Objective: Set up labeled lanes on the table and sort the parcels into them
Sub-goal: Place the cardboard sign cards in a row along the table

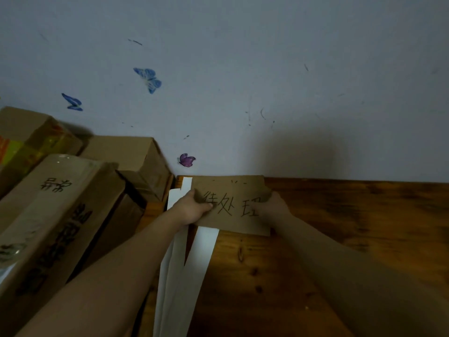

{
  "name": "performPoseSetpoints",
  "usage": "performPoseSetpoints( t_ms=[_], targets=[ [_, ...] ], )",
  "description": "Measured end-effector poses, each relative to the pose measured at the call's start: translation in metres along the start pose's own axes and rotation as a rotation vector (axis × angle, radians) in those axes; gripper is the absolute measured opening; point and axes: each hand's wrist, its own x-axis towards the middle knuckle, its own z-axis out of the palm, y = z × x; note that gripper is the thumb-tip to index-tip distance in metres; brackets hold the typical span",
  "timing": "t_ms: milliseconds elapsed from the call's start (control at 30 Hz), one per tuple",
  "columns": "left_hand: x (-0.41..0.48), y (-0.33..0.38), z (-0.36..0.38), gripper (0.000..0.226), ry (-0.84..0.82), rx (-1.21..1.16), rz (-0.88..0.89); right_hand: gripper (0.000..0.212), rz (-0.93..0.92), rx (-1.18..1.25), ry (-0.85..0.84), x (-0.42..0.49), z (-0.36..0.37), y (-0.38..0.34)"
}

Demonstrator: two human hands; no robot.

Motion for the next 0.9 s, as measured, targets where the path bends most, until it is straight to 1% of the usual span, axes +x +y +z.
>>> performPoseSetpoints(
  t_ms=[100,200,233,300,367,433,533,600,700,833,900],
  targets=[
    [0.005,0.001,0.0,0.055,0.053,-0.103,-0.05,0.054,0.101,0.173,-0.009,0.004,0.0,0.001],
    [0.006,-0.002,-0.005,0.035,0.05,-0.217,-0.102,0.055,0.111,0.253,-0.011,0.007,0.003,0.003],
    [0.007,-0.005,-0.006,0.032,0.054,-0.24,-0.112,0.054,0.094,0.282,-0.013,0.004,0.002,0.001],
    [0.006,-0.01,-0.008,0.033,0.091,-0.253,-0.095,0.054,0.037,0.356,-0.021,-0.005,-0.003,-0.001],
    [0.002,-0.011,-0.01,0.037,0.148,-0.257,-0.019,0.051,-0.063,0.383,0.001,-0.011,-0.011,0.0],
    [-0.006,-0.011,-0.01,0.04,0.167,-0.279,0.073,0.048,-0.155,0.407,0.007,-0.017,-0.021,0.002],
    [-0.016,-0.016,-0.005,0.042,0.157,-0.293,0.16,0.046,-0.237,0.35,-0.005,-0.024,-0.028,0.012],
    [-0.019,-0.022,0.001,0.046,0.146,-0.292,0.186,0.05,-0.263,0.276,-0.013,-0.029,-0.028,0.02],
    [-0.022,-0.034,0.01,0.051,0.143,-0.287,0.2,0.058,-0.274,0.253,-0.061,-0.034,-0.024,0.035],
    [-0.025,-0.046,0.017,0.05,0.123,-0.15,0.216,0.049,-0.282,0.151,-0.1,-0.038,-0.026,0.047],
    [-0.025,-0.044,0.018,0.056,0.144,-0.033,0.23,0.046,-0.282,0.178,-0.095,-0.038,-0.035,0.045]
  ],
)
